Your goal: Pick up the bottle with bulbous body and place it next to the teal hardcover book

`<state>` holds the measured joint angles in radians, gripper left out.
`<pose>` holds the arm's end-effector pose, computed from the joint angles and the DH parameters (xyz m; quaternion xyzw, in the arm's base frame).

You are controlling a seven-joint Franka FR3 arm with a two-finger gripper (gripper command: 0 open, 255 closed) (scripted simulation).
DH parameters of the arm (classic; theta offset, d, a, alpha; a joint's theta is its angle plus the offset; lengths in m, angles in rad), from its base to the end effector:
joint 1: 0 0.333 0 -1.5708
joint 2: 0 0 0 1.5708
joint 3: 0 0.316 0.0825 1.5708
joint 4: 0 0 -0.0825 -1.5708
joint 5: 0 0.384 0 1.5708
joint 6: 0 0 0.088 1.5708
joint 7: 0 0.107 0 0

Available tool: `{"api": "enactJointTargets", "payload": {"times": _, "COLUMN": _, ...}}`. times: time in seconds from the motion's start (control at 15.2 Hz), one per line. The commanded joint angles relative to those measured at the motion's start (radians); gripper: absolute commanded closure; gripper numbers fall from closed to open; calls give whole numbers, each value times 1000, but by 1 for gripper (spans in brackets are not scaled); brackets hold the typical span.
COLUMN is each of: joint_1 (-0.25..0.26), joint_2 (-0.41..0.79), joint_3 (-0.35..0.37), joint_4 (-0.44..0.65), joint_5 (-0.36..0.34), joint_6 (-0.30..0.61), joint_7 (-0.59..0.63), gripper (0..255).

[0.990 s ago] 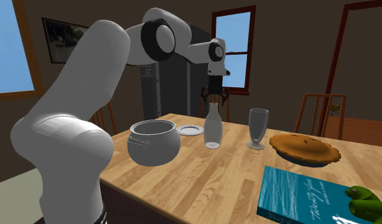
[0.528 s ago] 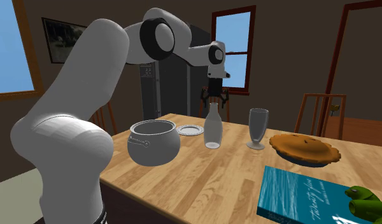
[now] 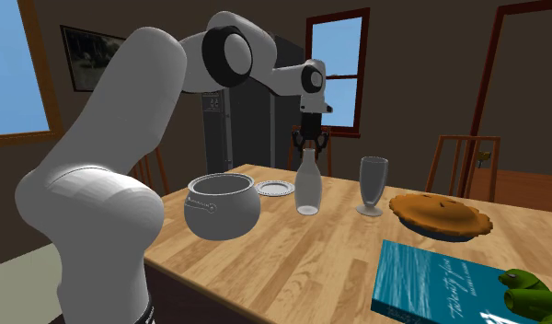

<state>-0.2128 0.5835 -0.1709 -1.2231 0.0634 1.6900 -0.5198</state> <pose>0.6708 -0.2331 0.4292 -0.9957 -0.0737 0.0560 0.0090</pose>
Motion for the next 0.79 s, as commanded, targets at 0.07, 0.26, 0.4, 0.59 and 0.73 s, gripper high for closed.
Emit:
{"api": "enactJointTargets", "payload": {"times": 0.07, "joint_1": 0, "joint_2": 0, "joint_3": 0, "joint_4": 0, "joint_5": 0, "joint_6": 0, "joint_7": 0, "gripper": 255}}
{"api": "enactJointTargets", "payload": {"times": 0.26, "joint_1": 0, "joint_2": 0, "joint_3": 0, "joint_4": 13, "joint_5": 0, "joint_6": -13, "joint_7": 0, "gripper": 255}}
{"api": "enactJointTargets", "payload": {"times": 0.4, "joint_1": -2, "joint_2": 0, "joint_3": 0, "joint_4": 40, "joint_5": 0, "joint_6": -40, "joint_7": 0, "gripper": 255}}
{"api": "enactJointTargets", "payload": {"times": 0.59, "joint_1": -4, "joint_2": 3, "joint_3": -1, "joint_4": 86, "joint_5": 0, "joint_6": -83, "joint_7": 0, "gripper": 255}}
{"api": "enactJointTargets", "payload": {"times": 0.73, "joint_1": -7, "joint_2": 7, "joint_3": -1, "joint_4": 120, "joint_5": 0, "joint_6": -112, "joint_7": 0, "gripper": 255}}
